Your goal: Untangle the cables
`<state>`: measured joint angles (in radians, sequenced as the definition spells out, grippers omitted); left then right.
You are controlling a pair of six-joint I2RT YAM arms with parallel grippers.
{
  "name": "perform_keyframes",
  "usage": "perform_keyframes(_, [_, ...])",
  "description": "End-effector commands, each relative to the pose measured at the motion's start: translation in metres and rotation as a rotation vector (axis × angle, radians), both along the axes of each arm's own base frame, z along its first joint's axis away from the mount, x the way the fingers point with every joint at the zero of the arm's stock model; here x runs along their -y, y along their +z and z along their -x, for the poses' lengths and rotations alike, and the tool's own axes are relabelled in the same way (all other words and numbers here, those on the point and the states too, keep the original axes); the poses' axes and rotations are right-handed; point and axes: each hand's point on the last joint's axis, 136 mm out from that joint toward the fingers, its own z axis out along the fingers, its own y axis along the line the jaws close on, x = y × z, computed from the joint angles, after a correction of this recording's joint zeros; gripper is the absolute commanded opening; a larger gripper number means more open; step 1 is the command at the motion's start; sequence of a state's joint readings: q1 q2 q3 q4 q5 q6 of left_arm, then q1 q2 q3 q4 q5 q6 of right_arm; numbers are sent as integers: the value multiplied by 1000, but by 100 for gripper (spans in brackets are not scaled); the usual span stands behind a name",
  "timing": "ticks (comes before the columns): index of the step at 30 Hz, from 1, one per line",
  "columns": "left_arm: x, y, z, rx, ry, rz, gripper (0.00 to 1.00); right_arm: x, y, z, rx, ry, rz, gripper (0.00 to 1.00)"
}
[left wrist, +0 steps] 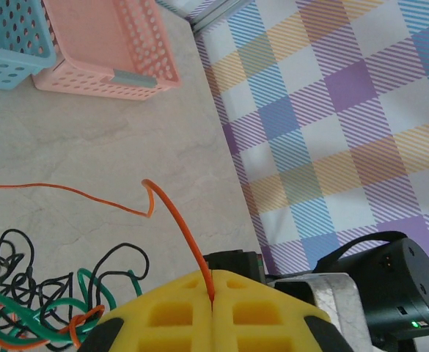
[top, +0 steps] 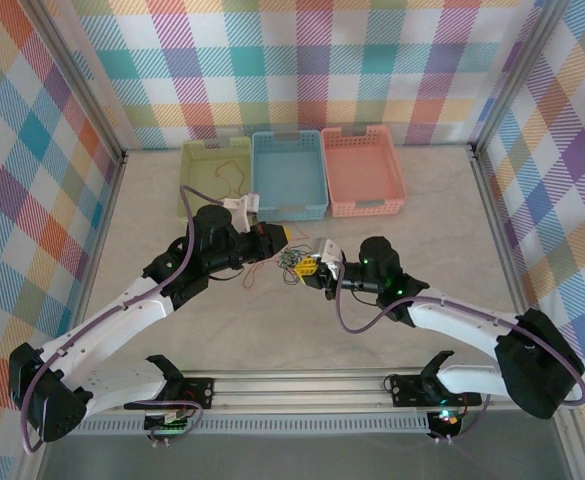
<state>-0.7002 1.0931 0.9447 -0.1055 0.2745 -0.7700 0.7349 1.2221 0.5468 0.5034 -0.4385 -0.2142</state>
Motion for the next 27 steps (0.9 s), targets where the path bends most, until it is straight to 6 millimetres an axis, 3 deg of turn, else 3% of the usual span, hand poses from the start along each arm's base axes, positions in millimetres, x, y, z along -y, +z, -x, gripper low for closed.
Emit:
perform_keyframes(1, [2, 10, 2, 18, -3, 19, 0, -9, 15, -5, 31, 3, -37, 15])
perform_keyframes(8, [1, 8, 3, 16, -3, 15, 0, -17, 13, -10, 41, -2, -27, 31])
perform_keyframes(12, [2, 7, 2, 14, -3, 17, 0, -17, 15, -16, 52, -29, -26, 36])
perform_keyframes(27, [3, 5, 3, 6, -8, 21, 0, -27, 7, -28, 82, -46, -3, 36])
